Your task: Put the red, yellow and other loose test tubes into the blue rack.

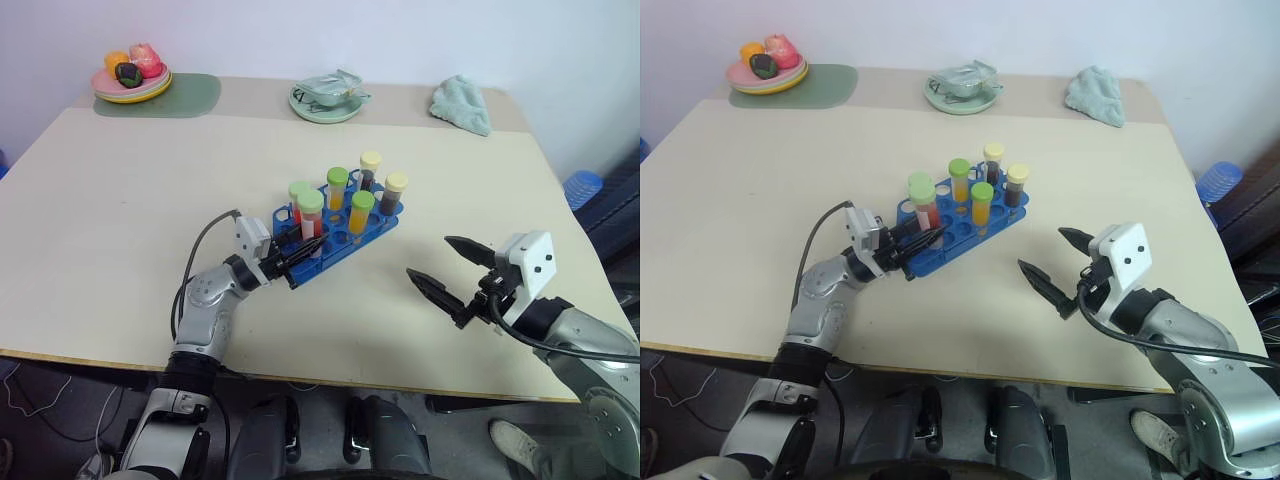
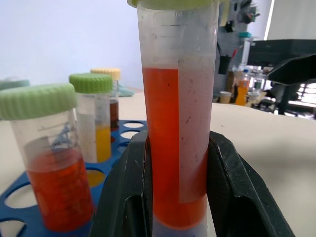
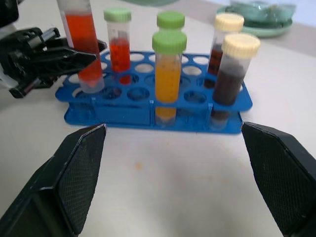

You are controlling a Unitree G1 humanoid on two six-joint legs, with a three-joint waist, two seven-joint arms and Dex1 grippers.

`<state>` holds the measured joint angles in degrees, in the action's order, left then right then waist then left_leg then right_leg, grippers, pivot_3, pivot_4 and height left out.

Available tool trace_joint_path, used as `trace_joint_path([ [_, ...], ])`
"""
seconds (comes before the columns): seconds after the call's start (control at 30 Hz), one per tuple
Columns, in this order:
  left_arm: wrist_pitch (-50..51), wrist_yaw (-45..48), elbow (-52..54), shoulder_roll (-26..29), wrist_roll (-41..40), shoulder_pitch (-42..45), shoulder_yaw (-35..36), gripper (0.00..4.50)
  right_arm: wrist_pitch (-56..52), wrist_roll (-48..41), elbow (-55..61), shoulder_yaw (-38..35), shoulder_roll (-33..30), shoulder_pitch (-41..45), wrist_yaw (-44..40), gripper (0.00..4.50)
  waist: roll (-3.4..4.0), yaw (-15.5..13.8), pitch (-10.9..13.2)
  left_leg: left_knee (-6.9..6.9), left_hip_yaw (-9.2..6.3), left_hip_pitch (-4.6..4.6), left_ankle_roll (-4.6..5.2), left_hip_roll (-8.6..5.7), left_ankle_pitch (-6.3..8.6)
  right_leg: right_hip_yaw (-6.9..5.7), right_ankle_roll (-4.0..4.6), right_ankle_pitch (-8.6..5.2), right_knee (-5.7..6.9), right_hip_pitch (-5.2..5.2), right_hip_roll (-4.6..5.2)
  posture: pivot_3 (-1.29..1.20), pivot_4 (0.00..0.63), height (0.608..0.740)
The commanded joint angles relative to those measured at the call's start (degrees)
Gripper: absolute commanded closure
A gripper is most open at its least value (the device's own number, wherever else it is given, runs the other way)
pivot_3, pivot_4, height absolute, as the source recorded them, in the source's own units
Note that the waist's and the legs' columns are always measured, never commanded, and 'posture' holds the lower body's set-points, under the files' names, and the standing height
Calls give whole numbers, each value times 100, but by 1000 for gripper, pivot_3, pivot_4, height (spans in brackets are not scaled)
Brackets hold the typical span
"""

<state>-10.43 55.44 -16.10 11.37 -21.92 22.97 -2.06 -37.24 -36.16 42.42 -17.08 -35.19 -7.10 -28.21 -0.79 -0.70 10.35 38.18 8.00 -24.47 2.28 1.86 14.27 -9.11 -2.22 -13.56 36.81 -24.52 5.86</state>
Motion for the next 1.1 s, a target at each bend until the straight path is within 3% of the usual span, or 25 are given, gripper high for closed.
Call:
trace_joint_path([
  [0.03,-20,96,-148,-20,0,268,-6,3571,193,54,232,-40,86,-106,89,0,0,-2,0,0,0,0,0,0,0,0,-1,0,0,0,0,0,150,740],
  [0.63,289,705,-1043,211,-18,1249,74,3571,564,490,513,368,552,-525,562,0,0,1,0,0,0,-4,3,0,2,-1,-2,-1,-8,0,-1,0,150,740],
  [1.1,405,1100,-1094,89,101,1253,-107,3571,505,360,691,332,505,-773,573,0,0,2,0,-1,0,-4,3,0,2,-1,-2,-1,-9,0,-2,0,150,740],
])
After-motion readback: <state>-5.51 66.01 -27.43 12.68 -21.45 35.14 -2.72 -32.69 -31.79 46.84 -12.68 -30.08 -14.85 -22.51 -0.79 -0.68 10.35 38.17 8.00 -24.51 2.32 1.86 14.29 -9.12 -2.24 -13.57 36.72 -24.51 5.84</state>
